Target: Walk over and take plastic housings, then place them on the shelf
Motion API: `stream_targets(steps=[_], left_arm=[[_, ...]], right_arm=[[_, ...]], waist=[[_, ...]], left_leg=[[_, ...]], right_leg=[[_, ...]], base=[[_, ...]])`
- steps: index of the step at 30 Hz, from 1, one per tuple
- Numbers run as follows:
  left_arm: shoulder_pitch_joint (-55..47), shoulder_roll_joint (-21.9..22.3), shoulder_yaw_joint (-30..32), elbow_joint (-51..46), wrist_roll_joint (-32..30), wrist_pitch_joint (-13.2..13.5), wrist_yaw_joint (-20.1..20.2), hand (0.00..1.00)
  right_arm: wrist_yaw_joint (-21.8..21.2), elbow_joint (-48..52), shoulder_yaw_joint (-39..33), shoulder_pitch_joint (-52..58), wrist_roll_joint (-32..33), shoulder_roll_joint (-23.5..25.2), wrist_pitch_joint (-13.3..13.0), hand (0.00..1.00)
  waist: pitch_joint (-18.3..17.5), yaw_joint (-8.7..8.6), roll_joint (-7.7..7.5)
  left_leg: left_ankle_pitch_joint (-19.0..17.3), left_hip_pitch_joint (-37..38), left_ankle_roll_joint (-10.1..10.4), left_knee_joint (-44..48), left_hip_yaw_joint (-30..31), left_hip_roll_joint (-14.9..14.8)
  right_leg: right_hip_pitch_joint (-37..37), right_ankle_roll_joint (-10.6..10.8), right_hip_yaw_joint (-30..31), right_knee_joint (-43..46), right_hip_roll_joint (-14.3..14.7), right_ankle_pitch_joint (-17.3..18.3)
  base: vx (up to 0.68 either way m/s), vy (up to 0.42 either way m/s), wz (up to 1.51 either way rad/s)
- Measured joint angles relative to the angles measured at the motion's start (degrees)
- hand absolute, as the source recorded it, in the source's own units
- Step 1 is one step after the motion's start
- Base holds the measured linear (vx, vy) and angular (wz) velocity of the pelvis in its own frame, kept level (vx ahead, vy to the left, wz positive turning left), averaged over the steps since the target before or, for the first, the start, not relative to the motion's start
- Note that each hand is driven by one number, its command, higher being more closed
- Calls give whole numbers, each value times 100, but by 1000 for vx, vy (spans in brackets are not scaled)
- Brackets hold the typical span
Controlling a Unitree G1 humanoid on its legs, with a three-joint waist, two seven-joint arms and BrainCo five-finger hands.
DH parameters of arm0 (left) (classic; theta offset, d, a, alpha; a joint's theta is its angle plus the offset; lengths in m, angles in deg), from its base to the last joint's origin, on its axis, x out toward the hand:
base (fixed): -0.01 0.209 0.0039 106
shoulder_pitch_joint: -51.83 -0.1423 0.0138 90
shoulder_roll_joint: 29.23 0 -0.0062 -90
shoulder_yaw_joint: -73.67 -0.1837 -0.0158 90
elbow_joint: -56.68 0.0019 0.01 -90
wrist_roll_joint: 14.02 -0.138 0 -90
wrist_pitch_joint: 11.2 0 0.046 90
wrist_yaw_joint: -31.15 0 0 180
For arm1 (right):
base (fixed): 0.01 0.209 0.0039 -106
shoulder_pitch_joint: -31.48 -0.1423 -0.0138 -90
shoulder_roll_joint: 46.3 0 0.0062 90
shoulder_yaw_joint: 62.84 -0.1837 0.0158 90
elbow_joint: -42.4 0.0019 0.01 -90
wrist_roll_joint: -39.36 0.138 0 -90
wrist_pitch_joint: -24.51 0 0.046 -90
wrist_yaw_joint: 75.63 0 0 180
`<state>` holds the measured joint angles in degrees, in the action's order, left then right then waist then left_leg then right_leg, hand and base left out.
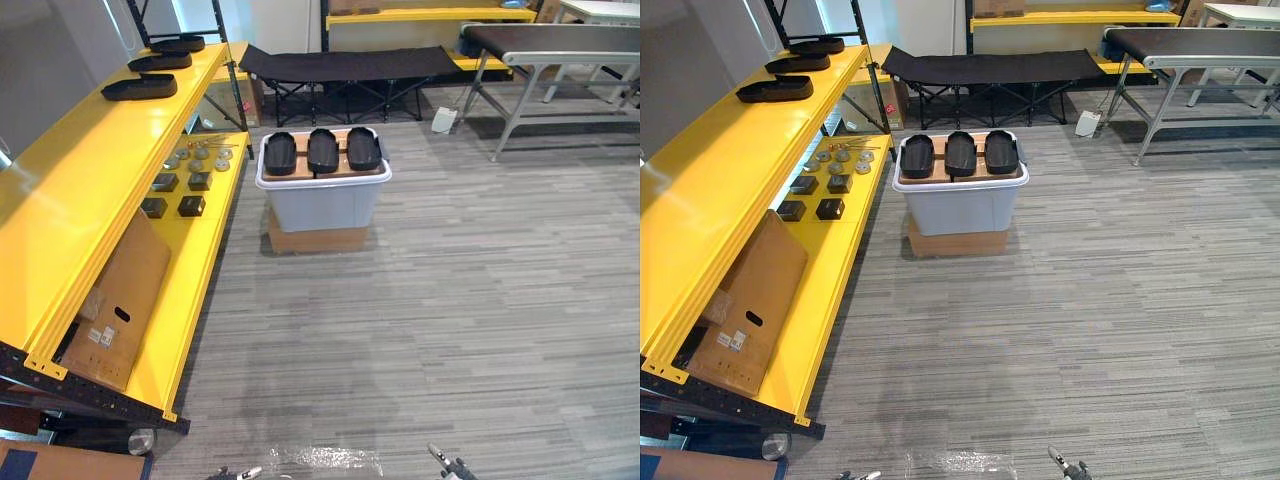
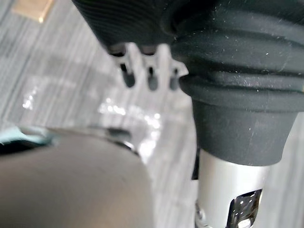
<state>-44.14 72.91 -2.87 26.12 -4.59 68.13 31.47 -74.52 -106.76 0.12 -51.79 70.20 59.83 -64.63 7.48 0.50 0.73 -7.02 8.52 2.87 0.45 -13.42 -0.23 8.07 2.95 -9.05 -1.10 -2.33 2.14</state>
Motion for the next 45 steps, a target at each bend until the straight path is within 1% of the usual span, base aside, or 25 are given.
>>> stream_targets(steps=[1,4,6,8,11,15,18,23,25,29,37,38,39,40,41,42,43,44,45], left_arm=[[-3,-11,20,3,145,-33,0,0],[-20,-6,157,18,320,-77,12,0],[-25,-12,163,17,341,-76,13,0],[-20,-13,168,16,374,-99,-15,0],[-20,-14,176,17,575,-96,-17,0],[-21,-9,183,19,590,-65,-14,0],[-20,-7,182,19,583,-64,-23,0],[-22,-6,181,22,544,-24,-26,0],[-24,10,174,23,569,33,-178,0],[-33,16,170,21,607,50,-268,0],[-39,19,179,18,632,49,-255,0],[-40,39,228,17,624,38,-242,0],[-36,41,232,13,623,31,-237,0],[-30,45,251,9,614,22,-227,0],[-23,47,295,1,603,21,-214,0],[24,72,416,-19,563,23,-188,0],[43,55,445,-50,527,27,-194,0],[48,38,438,-76,527,28,-199,0],[38,9,438,-131,530,31,-234,0]], right_arm=[[-1,-6,-91,18,3,34,54,0],[-38,-1,-260,88,150,111,175,0],[-108,0,-265,93,206,124,200,0],[-142,0,-264,102,201,148,247,0],[-152,-1,-263,103,194,156,327,0],[-271,14,-257,86,217,150,446,0],[-366,13,-243,87,213,149,445,0],[-370,11,-140,87,206,139,434,0],[-370,10,-112,87,206,132,435,0],[-368,-7,-94,89,199,128,433,0],[-350,-15,25,106,223,99,412,0],[-348,1,21,116,223,99,411,0],[-347,16,19,121,224,100,410,0],[-346,60,12,148,236,110,405,0],[-347,104,7,174,277,127,401,0],[-364,206,-4,201,378,143,380,0],[-385,249,9,208,454,166,291,0],[-402,248,9,220,467,188,237,0],[-492,248,4,332,553,257,121,0]], waist=[[14,2,-22],[42,6,-61],[35,14,-75],[34,14,-67],[34,23,-71],[33,36,-69],[32,39,-71],[41,49,-89],[41,51,-90],[48,55,-99],[75,78,-142],[77,78,-144],[86,75,-144],[103,74,-150],[119,76,-168],[156,85,-166],[260,49,-136],[325,35,-162],[323,33,-187]], left_leg=[[3,38,1,-25,-32,0],[19,153,-25,-106,-131,2],[24,175,-33,-138,-157,1],[61,193,-91,-220,-169,6],[62,269,-92,-279,-168,7],[63,304,-94,-323,-170,7],[71,366,-103,-388,-181,4],[71,363,-103,-390,-178,4],[71,365,-103,-388,-164,4],[75,422,-110,-393,-135,4],[118,433,-177,-452,-136,47],[112,433,-187,-477,-155,91],[95,429,-209,-473,-167,104],[46,424,-270,-444,-164,122],[-28,423,-327,-408,-158,143],[-192,351,-360,-279,-146,126],[-332,332,-403,-32,-135,90],[-398,348,-431,62,-123,58],[-550,365,-452,259,-114,-1]], right_leg=[[21,0,15,-14,3,0],[95,21,80,-79,16,-13],[105,45,112,-114,27,-29],[107,44,115,-169,38,-48],[192,44,108,-233,51,-48],[216,44,100,-257,60,-48],[256,44,100,-260,78,-48],[255,45,92,-260,77,-48],[263,45,76,-260,78,-48],[317,44,11,-260,78,-48],[297,42,-19,-256,49,-45],[204,11,-20,-90,0,63],[106,28,-24,116,-35,174],[-97,79,-23,614,-104,421],[-276,144,-29,1043,-169,593],[-932,221,-33,2357,-301,828],[-1635,183,-27,3688,-428,895],[-1785,118,-34,3970,-465,976],[-2044,79,-47,3901,-505,1072]], base=[[-15,-9,-10],[-15,-11,-14],[-15,-14,-11],[-7,-14,-3],[2,-24,1],[1,-26,0],[-4,-25,-1],[-29,-38,0],[-52,-54,3],[-55,-43,4],[-66,-38,0],[-46,-6,-2],[-39,2,0],[0,0,0],[-23,28,-5],[-1,45,-6],[22,40,-2],[88,61,11],[106,53,14]])
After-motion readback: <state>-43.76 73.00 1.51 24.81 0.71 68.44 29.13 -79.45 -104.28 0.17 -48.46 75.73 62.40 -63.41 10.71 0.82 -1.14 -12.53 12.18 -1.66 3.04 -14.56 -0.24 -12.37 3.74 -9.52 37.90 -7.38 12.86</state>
